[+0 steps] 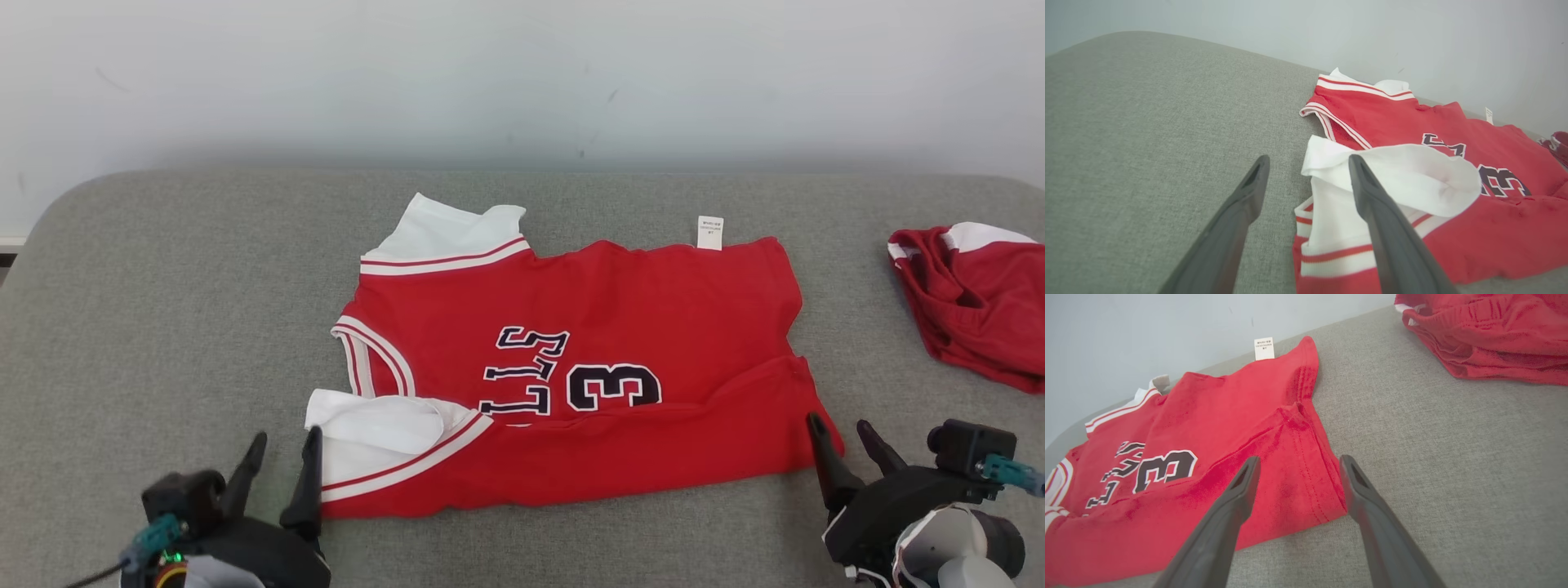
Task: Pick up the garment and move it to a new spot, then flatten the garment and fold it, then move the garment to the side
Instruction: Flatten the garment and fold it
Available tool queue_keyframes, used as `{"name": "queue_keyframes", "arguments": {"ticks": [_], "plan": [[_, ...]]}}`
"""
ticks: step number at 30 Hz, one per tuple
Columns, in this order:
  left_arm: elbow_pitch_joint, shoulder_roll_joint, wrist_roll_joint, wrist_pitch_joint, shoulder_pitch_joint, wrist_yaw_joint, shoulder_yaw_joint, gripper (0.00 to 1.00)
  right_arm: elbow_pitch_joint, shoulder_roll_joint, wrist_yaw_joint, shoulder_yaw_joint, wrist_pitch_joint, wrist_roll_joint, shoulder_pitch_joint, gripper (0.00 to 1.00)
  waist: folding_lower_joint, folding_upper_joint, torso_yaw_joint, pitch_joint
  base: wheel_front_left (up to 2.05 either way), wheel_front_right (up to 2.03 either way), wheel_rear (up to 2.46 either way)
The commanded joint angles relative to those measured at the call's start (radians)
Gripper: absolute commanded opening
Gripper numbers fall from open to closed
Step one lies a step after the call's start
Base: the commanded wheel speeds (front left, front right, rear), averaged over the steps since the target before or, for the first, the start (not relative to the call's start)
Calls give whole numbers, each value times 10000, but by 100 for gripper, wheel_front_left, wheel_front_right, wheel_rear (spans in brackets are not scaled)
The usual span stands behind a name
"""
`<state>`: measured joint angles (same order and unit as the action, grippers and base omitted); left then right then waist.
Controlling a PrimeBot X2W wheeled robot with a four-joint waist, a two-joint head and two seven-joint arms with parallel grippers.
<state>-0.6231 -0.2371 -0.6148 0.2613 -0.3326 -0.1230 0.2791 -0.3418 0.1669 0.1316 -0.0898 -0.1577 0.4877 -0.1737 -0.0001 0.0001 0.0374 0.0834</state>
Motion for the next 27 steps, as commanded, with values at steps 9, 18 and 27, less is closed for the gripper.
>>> {"name": "queue_keyframes", "arguments": {"ticks": [9,18,27], "plan": [[-126,395,476,32,1028,18,-359,100,-1159,355,-18,584,920,-898,-163,100,1,-1,76,165,0,0,0],[-985,749,571,33,715,-47,-223,100,-2530,416,-20,984,1253,-1059,-861,100,1,-1,128,282,0,0,0],[-1395,833,339,24,530,-51,-122,0,-3489,367,-20,1306,1762,-713,-1230,0,1,-1,153,156,0,0,0]]}}
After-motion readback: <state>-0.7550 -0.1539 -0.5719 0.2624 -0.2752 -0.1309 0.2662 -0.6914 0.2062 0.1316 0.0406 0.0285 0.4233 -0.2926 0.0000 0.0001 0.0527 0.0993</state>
